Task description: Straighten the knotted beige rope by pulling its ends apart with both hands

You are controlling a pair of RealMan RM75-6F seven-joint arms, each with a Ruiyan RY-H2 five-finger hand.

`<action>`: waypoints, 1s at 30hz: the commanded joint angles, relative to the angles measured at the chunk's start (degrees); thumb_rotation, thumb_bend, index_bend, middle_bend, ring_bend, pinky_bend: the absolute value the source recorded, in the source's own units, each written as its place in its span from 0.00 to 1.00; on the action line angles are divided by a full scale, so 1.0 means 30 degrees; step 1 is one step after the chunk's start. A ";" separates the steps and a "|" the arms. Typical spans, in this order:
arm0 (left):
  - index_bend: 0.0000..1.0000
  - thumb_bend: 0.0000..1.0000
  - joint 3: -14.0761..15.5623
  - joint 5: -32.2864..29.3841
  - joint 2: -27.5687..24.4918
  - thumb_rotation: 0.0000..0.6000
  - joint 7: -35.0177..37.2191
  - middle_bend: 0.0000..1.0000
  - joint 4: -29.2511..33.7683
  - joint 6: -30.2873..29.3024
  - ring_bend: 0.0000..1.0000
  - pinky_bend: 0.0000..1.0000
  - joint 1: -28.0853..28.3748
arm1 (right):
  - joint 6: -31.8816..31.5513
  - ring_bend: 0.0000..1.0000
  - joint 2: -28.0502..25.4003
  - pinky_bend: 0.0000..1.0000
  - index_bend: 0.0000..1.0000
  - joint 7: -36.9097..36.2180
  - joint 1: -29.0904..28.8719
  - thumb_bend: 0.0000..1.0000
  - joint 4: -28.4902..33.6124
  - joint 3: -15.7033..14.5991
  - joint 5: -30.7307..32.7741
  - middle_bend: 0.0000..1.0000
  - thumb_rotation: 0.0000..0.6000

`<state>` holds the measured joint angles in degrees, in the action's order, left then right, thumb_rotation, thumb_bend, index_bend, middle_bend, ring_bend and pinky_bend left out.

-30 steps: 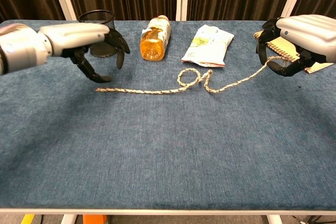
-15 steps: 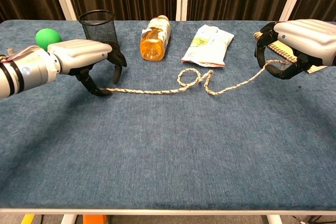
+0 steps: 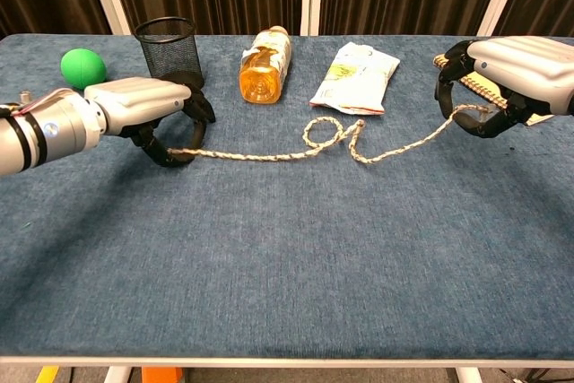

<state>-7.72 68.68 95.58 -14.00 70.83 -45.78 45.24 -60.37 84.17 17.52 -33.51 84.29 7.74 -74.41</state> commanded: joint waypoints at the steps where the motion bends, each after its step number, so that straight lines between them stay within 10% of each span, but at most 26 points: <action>1: 0.58 0.37 0.0069 0.0156 0.0050 1.00 0.0192 0.18 -0.0082 -0.0156 0.01 0.01 -0.0049 | -0.0016 0.09 0.0000 0.12 0.60 -0.0007 0.0017 0.52 -0.0028 -0.0021 0.0022 0.32 1.00; 30: 0.62 0.42 0.1536 0.2933 -0.6359 1.00 0.6250 0.19 0.2770 -0.6429 0.01 0.01 -0.5334 | -0.3137 0.08 -0.3832 0.12 0.60 -0.3146 0.3324 0.52 0.0705 -0.0216 0.0324 0.32 1.00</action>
<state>-3.45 77.09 76.77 4.18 79.33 -64.78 29.60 -69.77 72.69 8.19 -23.69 86.55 7.21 -73.49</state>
